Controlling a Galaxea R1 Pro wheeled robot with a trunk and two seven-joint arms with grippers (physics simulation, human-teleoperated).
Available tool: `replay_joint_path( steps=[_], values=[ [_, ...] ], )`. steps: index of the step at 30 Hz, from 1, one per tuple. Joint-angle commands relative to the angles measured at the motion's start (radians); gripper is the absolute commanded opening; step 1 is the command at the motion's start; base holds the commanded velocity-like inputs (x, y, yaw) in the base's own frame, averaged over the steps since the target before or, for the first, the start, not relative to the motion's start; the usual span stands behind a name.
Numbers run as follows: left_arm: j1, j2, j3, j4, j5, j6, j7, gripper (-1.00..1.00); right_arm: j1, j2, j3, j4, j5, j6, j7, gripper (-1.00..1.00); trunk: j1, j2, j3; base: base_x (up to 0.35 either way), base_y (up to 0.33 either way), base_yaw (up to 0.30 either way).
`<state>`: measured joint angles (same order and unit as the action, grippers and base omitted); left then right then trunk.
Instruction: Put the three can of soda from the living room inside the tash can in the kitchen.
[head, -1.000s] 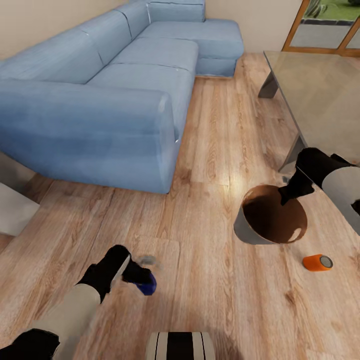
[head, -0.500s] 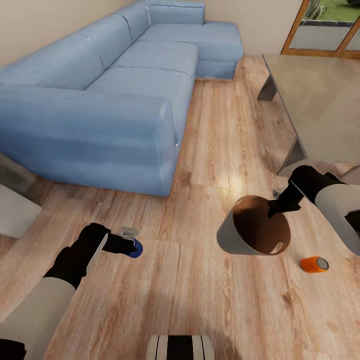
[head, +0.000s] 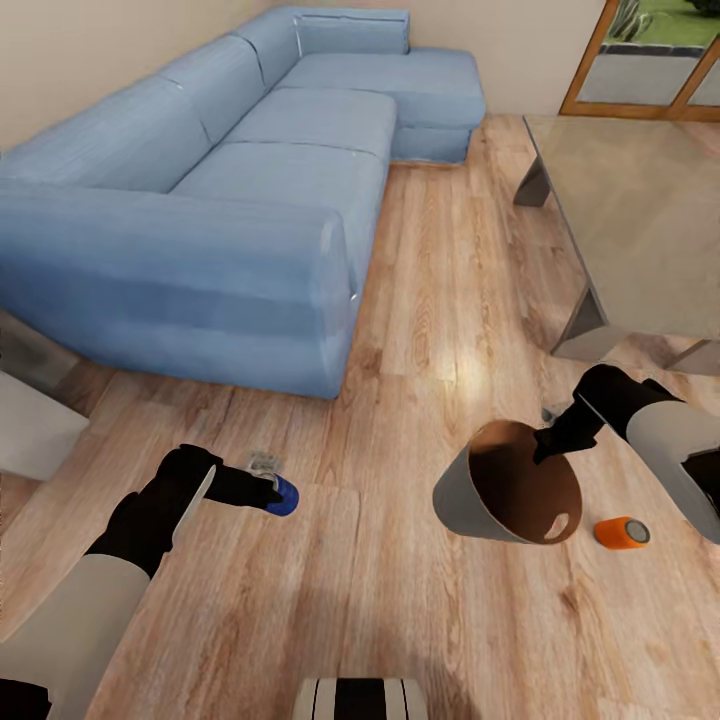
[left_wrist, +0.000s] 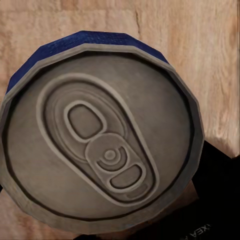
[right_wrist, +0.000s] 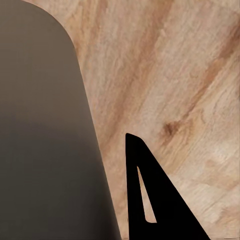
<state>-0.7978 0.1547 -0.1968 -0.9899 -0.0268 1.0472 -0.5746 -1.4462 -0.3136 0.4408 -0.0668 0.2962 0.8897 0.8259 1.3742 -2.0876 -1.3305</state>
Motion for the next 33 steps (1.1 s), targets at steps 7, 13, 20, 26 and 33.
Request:
replay_joint_path(
  steps=[7, 13, 20, 26, 33],
  values=[
    [0.006, -0.001, -0.009, 0.004, -0.001, 0.000, -0.022, -1.00, 0.071, -0.014, -0.035, -0.001, -0.027, -0.110, -0.004, -1.00, -0.027, 0.049, 0.022, 0.000, 0.000, 0.000],
    [0.008, -0.001, -0.012, 0.011, -0.001, 0.000, -0.078, -1.00, 0.078, -0.021, -0.060, 0.001, -0.033, -0.138, 0.001, -1.00, -0.050, 0.091, 0.041, 0.000, 0.000, 0.000],
    [0.008, -0.001, -0.013, 0.013, -0.005, 0.000, -0.129, -1.00, 0.113, -0.039, -0.062, 0.001, -0.032, -0.223, 0.002, -1.00, -0.077, 0.140, 0.063, 0.000, 0.000, 0.000],
    [0.008, -0.006, -0.016, 0.013, -0.010, 0.000, -0.129, -1.00, 0.157, -0.085, -0.058, 0.000, -0.028, -0.259, 0.001, -1.00, -0.100, 0.182, 0.082, 0.000, 0.000, 0.000],
    [0.008, -0.010, -0.015, 0.013, -0.009, 0.000, -0.124, -1.00, 0.232, -0.106, -0.053, 0.001, -0.023, -0.339, -0.009, -1.00, -0.127, 0.231, 0.104, 0.000, 0.000, 0.000]
  ],
)
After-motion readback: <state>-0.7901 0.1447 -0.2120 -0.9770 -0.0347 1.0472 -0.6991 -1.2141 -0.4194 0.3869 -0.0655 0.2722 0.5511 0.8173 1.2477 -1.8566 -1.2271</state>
